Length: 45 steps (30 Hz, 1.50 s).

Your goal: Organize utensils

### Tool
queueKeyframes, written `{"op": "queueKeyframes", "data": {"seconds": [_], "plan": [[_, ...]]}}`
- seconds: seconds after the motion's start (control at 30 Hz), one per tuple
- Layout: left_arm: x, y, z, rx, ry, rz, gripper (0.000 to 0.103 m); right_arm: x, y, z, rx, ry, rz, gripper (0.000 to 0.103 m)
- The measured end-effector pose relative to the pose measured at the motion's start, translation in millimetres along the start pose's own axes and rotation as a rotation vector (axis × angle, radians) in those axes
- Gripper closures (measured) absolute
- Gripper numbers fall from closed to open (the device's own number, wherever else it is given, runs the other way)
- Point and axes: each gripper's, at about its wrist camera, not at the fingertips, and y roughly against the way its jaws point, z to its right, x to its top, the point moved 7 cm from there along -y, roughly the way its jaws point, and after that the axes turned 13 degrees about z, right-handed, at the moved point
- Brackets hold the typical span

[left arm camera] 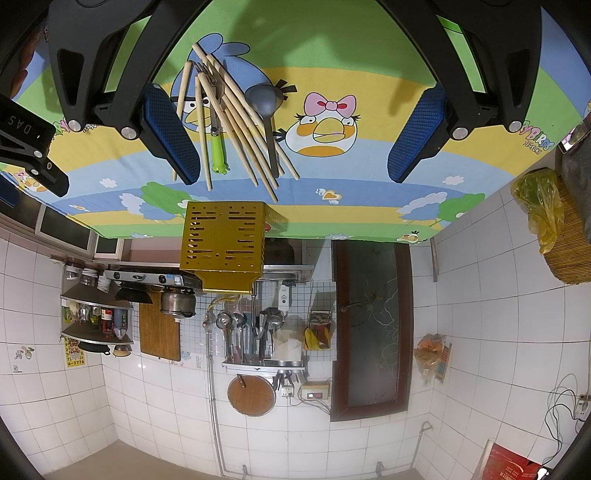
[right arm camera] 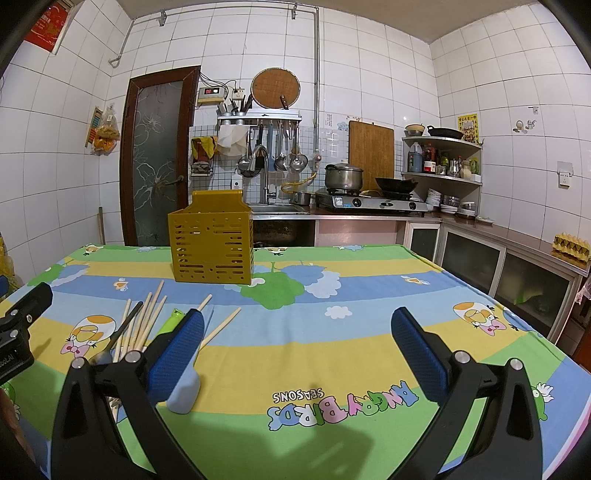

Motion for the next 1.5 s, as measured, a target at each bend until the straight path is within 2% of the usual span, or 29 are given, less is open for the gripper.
{"op": "queueKeyframes", "data": {"seconds": [0.5,0.67,0.7,1.0,1.2,1.5], "plan": [[-0.1,-0.2,-0.1,0.001,0.000,-0.001,0.005,-2.8,-1.6,-1.0,0.001,0.001,0.001,0.004],[-0.2,-0.3,-0.2,0.000,0.000,-0.003,0.005,5.4,2.9,2.6,0.000,0.011,0.000,0.004],[-0.3,-0.2,-0.2,0.000,0.000,-0.004,0.005,-5.3,0.7,2.9,0.000,0.012,0.000,0.004],[-2.1,-1.6,-2.5,0.004,-0.002,-0.014,0.005,-6.2,1.2,2.8,-0.010,0.022,0.005,0.004],[-8.9,-7.0,-4.6,-0.003,0.004,-0.054,0.005,-6.1,1.9,4.8,-0.005,-0.003,0.005,0.004],[-8.2,-32.0,-22.3,0.011,0.005,-0.139,0.005,-17.4,-23.4,-3.0,0.056,-0.005,-0.109,0.004]]}}
